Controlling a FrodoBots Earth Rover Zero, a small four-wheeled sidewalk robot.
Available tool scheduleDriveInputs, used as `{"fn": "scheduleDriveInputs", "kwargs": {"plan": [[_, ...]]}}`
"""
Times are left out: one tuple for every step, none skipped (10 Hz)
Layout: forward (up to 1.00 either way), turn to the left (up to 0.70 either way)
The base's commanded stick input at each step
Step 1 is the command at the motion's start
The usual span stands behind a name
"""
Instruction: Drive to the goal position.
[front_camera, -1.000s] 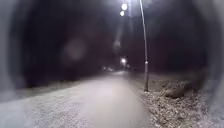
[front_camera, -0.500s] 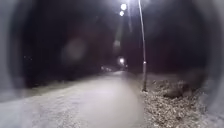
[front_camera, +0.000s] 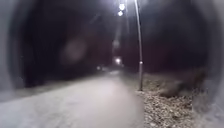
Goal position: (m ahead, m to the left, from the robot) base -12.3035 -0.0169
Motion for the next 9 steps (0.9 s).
{"fn": "scheduleDriveInputs", "kwargs": {"plan": [[0.0,-0.7],[0.0,-0.7],[0.0,-0.7],[0.0,-0.7],[0.0,-0.7],[0.0,-0.7],[0.0,-0.7],[0.0,-0.7],[0.0,-0.7]]}}
